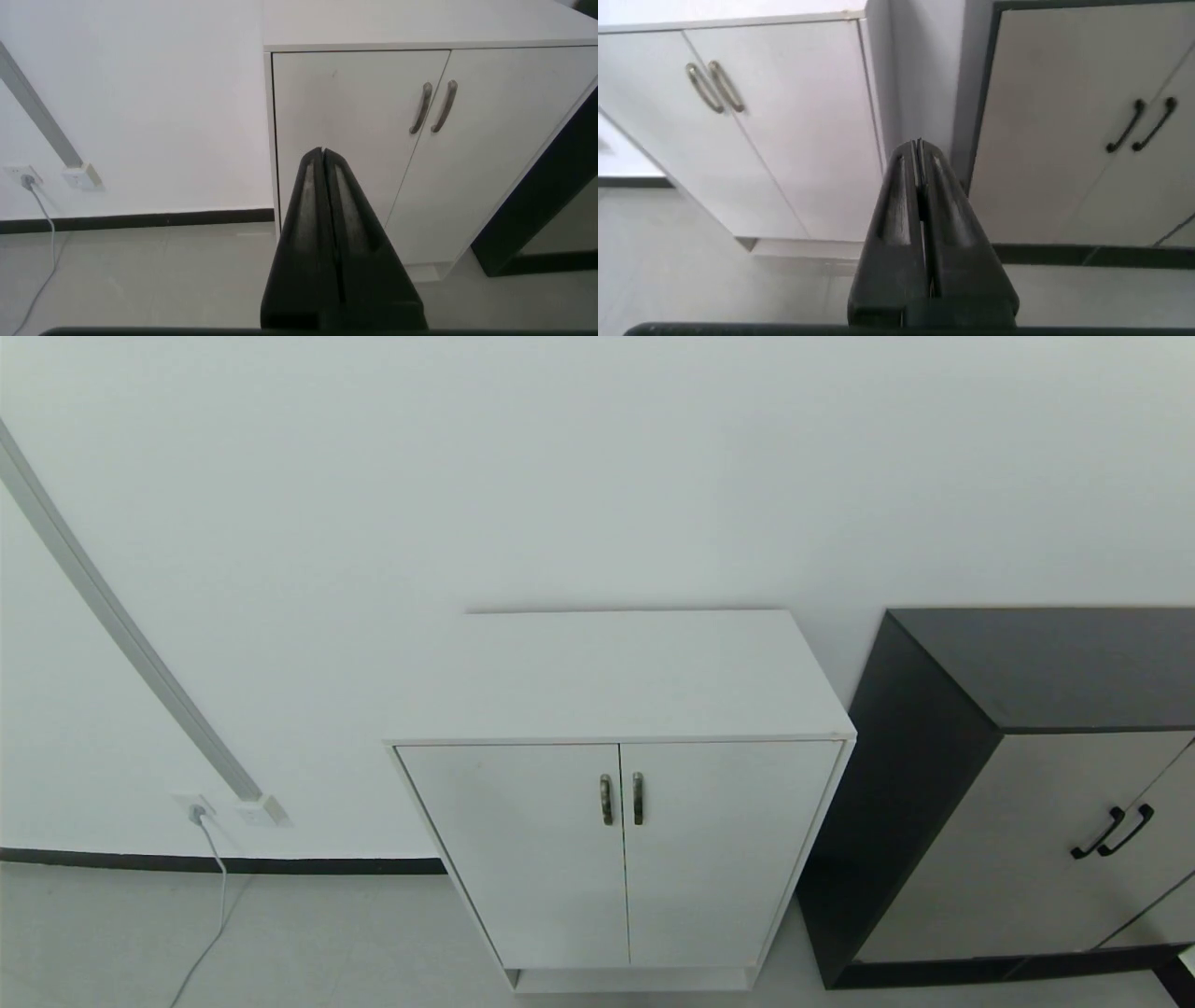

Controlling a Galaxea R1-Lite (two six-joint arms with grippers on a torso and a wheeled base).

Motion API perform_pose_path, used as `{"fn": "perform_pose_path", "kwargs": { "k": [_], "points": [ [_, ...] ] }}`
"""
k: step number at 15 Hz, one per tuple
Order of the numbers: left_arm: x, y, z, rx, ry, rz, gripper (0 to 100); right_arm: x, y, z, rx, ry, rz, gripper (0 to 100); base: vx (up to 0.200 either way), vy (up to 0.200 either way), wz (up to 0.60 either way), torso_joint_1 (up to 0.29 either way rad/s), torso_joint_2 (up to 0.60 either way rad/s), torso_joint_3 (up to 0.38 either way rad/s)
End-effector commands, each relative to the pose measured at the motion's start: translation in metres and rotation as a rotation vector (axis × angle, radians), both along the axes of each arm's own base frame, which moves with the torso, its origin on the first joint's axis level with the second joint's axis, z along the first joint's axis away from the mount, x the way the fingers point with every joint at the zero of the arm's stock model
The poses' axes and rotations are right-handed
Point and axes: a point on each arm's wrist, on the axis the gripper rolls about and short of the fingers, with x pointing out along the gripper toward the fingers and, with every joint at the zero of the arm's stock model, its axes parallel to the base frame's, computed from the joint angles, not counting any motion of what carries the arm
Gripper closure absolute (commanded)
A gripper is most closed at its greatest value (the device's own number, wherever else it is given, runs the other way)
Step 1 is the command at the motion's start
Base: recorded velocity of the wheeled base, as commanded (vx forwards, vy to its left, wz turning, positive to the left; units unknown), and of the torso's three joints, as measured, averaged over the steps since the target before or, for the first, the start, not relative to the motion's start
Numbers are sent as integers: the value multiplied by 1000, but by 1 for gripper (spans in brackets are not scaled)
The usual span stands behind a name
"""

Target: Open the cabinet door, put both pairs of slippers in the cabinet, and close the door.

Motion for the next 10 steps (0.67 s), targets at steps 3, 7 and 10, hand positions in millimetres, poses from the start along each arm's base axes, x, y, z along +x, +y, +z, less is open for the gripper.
{"fn": "perform_pose_path", "kwargs": {
  "k": [3,7,10],
  "points": [
    [0,0,0,-2,1,-1,100,-4,0,-1,-15,-51,-37,100,0,0,0,0,0,0],
    [0,0,0,3,0,0,100,-4,0,-1,-10,-51,-23,100,0,0,0,0,0,0],
    [0,0,0,3,0,-1,100,-4,0,-1,-3,-52,-22,100,0,0,0,0,0,0]
  ]
}}
